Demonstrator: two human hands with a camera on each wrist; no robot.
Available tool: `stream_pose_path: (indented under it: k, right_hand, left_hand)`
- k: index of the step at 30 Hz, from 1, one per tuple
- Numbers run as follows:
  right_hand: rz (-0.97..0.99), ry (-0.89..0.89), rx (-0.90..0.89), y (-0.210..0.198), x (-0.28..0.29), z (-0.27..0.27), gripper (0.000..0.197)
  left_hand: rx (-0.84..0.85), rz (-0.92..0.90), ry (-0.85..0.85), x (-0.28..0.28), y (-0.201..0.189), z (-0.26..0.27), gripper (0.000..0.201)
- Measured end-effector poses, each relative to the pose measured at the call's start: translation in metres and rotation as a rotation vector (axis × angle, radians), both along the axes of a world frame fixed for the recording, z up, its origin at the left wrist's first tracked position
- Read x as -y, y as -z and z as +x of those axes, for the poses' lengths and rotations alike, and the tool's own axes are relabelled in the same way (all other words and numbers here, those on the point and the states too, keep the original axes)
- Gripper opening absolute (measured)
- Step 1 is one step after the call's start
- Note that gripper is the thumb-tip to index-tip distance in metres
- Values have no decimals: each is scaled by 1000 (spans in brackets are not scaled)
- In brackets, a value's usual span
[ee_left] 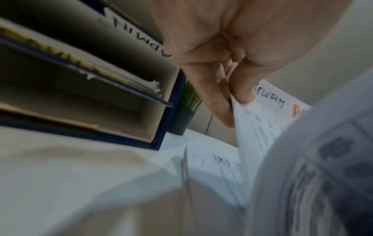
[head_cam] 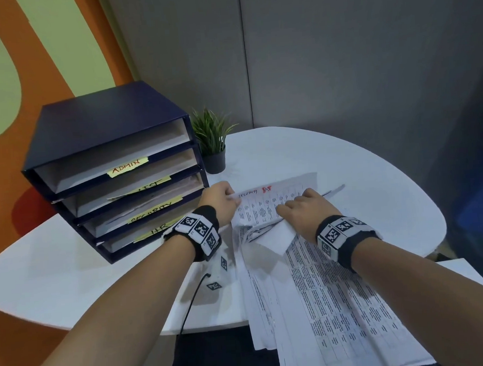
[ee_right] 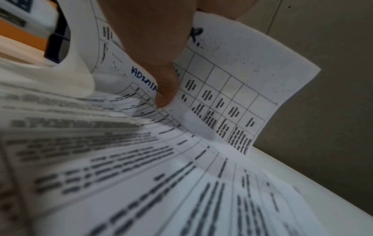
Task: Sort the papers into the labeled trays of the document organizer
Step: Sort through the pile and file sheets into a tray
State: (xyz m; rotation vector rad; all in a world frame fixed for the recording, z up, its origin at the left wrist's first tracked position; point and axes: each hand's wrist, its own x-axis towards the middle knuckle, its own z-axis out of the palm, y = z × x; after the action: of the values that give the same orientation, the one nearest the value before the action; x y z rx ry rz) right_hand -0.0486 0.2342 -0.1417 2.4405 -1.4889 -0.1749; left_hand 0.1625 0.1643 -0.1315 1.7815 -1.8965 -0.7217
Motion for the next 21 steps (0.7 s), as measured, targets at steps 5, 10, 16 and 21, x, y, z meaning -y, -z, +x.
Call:
stream_pose_path:
  k: [5, 10, 16, 21]
  right_hand:
    - [7, -2, -74, -14, 2, -3, 17]
    - [26, 14, -96, -19, 7, 2, 18]
    - [39, 51, -85, -23, 25, 26, 25]
    - [63, 87, -129, -28, 48, 40, 35]
  left_hand:
    - [-117, -265, -161, 7, -47, -14, 9]
    - [-277, -508, -263, 7, -120, -1, 11]
    - [-350, -762, -298, 10, -166, 21, 12]
    - [-370, -870, -265, 10, -178, 31, 11]
